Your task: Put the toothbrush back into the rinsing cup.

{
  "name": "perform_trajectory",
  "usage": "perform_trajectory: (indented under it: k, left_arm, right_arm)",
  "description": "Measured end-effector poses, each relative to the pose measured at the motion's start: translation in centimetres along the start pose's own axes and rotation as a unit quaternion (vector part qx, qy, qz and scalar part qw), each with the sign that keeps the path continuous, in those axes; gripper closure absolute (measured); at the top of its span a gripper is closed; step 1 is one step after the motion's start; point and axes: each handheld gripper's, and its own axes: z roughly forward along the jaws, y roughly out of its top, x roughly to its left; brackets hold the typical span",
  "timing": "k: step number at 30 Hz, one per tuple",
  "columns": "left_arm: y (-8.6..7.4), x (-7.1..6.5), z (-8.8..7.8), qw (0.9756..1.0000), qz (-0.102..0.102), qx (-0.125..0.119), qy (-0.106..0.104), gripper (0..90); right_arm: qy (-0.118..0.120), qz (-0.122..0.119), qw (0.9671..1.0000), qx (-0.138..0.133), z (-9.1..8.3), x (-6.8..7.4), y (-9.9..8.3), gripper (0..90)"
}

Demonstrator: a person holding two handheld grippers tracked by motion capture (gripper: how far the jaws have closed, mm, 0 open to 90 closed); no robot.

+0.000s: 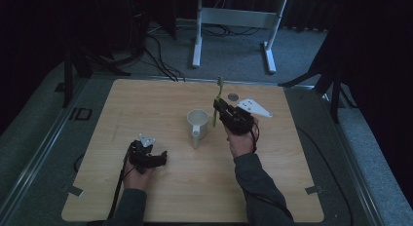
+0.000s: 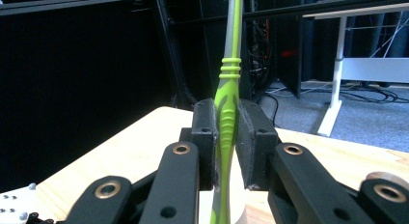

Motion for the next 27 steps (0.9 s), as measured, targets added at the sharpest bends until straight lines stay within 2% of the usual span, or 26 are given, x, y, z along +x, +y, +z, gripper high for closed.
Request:
perform_trajectory:
  k: [12,27]
  left_arm:
    - [0.0,0.0,0.0,1.0,0.0,0.0,0.0,14.5]
    - [0.0,0.0,0.0,1.0,0.0,0.0,0.0,14.5]
  right_arm:
    - [0.015,-0.009,0.9998,0.0,0.8,0.9,0.4,78.5]
    - [0.032,-0.018,0.9993,0.011,1.5,1.9,0.1,78.5]
